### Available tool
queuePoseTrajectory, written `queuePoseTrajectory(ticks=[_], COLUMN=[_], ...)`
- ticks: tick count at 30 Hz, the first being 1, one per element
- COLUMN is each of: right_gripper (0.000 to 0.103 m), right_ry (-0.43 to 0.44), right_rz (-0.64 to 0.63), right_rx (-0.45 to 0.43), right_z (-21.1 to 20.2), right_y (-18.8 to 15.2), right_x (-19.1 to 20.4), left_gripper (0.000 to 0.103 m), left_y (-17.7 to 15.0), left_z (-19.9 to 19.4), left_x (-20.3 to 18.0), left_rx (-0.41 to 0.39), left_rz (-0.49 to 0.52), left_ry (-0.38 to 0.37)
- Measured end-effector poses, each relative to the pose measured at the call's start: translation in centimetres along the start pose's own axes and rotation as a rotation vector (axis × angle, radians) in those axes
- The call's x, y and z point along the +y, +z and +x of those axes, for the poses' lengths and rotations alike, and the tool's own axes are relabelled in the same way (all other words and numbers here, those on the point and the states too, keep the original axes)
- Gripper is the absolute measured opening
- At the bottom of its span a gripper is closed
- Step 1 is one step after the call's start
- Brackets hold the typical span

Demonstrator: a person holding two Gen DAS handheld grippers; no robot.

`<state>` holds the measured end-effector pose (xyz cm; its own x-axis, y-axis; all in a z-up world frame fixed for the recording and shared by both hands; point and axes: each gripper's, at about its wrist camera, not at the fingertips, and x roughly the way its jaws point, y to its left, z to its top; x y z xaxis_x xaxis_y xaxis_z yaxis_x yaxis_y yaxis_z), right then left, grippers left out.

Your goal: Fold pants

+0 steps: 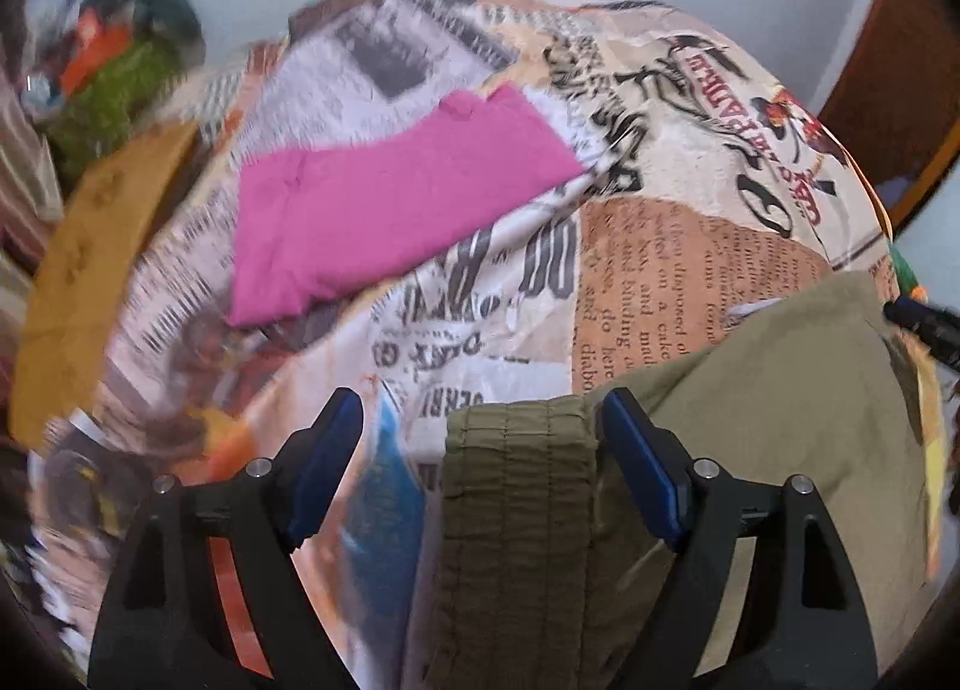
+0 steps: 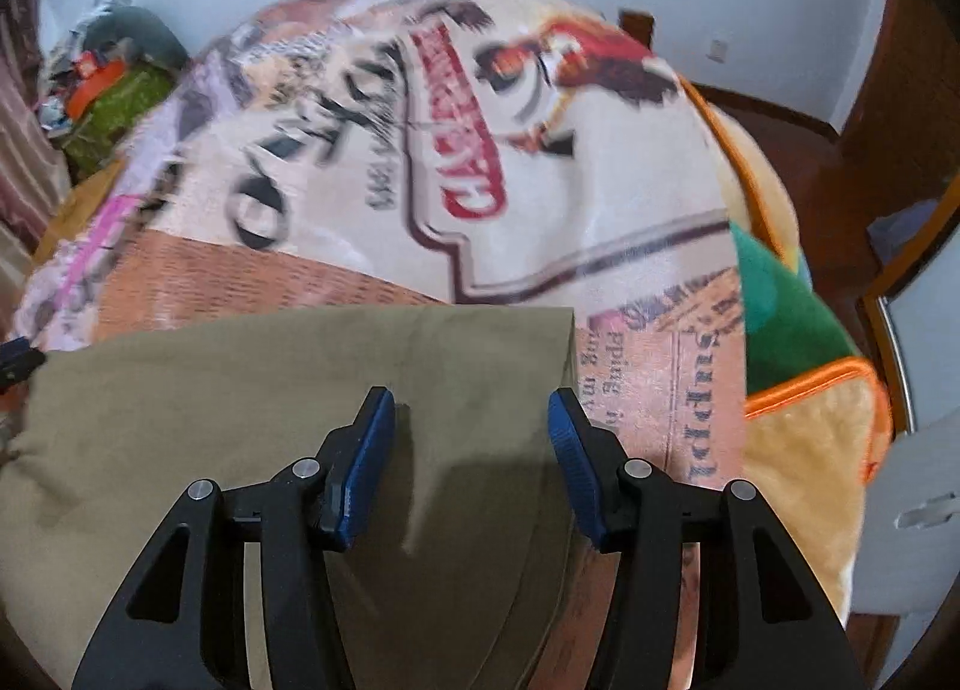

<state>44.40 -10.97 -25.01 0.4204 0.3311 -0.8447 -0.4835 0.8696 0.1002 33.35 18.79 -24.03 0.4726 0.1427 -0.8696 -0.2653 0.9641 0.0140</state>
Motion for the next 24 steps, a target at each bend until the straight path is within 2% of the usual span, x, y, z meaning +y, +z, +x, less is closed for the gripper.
queuePoseTrajectory(ticks=[4, 7, 11, 14, 21, 24], right_gripper=[0.049, 0.05, 0.053, 0.053, 0.053, 0.053], right_ry=[0.067, 0.124, 0.186, 0.228, 0.253, 0.244], right_rz=[-0.036, -0.068, -0.114, -0.143, -0.154, -0.175], right_rx=[-0.058, -0.08, -0.08, -0.036, 0.112, 0.141], right_z=[-3.6, -5.0, -4.7, -3.4, 1.3, 1.9], right_y=[0.5, 0.7, 0.8, 0.1, -1.8, -2.6], right_x=[2.3, 4.6, 8.3, 10.5, 12.7, 12.9], left_gripper=[0.083, 0.087, 0.088, 0.088, 0.088, 0.09], left_y=[0.3, 0.5, 0.6, 0.2, -0.9, -1.6], left_z=[-2.9, -3.9, -3.5, -2.4, 1.3, 1.7], left_x=[-1.7, -3.2, -5.1, -6.0, -6.8, -7.1], left_rx=[-0.055, -0.073, -0.056, -0.02, 0.072, 0.065], left_rz=[0.068, 0.108, 0.135, 0.14, 0.154, 0.176], left_ry=[-0.039, -0.065, -0.089, -0.104, -0.077, -0.053])
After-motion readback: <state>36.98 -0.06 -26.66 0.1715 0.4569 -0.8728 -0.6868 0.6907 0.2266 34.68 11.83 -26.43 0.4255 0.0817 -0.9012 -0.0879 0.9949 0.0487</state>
